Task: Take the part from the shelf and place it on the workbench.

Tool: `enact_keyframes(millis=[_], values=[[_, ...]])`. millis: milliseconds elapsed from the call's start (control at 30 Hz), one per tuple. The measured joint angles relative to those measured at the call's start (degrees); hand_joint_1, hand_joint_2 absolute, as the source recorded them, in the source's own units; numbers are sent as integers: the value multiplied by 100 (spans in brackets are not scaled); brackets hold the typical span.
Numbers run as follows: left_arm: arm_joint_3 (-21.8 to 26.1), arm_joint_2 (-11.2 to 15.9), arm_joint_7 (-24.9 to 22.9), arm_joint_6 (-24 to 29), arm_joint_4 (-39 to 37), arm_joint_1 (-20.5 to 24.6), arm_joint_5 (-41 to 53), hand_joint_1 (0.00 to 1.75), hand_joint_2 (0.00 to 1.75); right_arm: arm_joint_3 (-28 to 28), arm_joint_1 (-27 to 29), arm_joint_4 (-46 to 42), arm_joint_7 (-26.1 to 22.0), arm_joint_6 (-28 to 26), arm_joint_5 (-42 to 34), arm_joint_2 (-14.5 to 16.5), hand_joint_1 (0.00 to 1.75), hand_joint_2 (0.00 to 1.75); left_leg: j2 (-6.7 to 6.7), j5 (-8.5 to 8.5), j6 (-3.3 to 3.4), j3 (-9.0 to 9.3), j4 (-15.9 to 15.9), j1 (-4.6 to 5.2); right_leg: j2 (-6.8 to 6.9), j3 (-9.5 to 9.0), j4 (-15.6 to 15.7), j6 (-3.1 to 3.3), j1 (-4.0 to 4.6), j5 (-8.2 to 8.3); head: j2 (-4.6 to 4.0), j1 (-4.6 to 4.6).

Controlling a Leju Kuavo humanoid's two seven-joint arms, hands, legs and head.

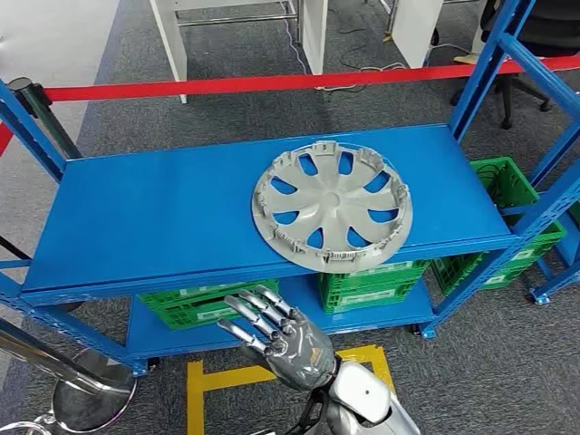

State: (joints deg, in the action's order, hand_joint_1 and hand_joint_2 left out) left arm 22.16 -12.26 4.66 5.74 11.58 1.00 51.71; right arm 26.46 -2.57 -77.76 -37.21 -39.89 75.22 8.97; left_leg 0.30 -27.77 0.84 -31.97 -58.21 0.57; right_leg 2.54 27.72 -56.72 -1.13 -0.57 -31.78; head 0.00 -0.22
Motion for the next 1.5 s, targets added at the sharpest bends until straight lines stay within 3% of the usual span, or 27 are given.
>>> enact_keyframes(millis=[67,267,533,700,1000,1500], values=[[-23,-1,0,-14,0,5,17,0,0,-17,-86,56,231,0,148,2,0,175,0,0,0,0,0,0,0,0,0,-1,0,1,0,0],[-139,-2,74,-92,0,29,109,0,0,97,-742,655,1737,0,806,-51,0,175,0,2,1,1,-1,0,0,0,0,-7,0,5,0,1],[-231,3,139,-97,0,27,116,0,0,270,-1071,1096,2029,0,937,-130,0,175,0,1,1,-2,-1,0,-1,3,0,-7,0,4,0,1],[-249,6,152,-97,0,28,120,0,0,490,-1340,1430,2606,0,976,-252,0,175,0,1,1,-2,-1,0,-1,4,0,-7,0,4,0,0],[-256,35,204,-97,0,17,92,0,0,582,-1530,1787,2761,-2,802,-490,0,175,0,1,2,-2,-3,2,0,3,0,-8,-2,4,0,0],[-251,44,320,2,0,-18,-74,0,0,325,-1338,1662,2830,-4,721,-998,0,175,0,0,2,-2,-3,3,0,4,0,-8,-4,4,0,1]])
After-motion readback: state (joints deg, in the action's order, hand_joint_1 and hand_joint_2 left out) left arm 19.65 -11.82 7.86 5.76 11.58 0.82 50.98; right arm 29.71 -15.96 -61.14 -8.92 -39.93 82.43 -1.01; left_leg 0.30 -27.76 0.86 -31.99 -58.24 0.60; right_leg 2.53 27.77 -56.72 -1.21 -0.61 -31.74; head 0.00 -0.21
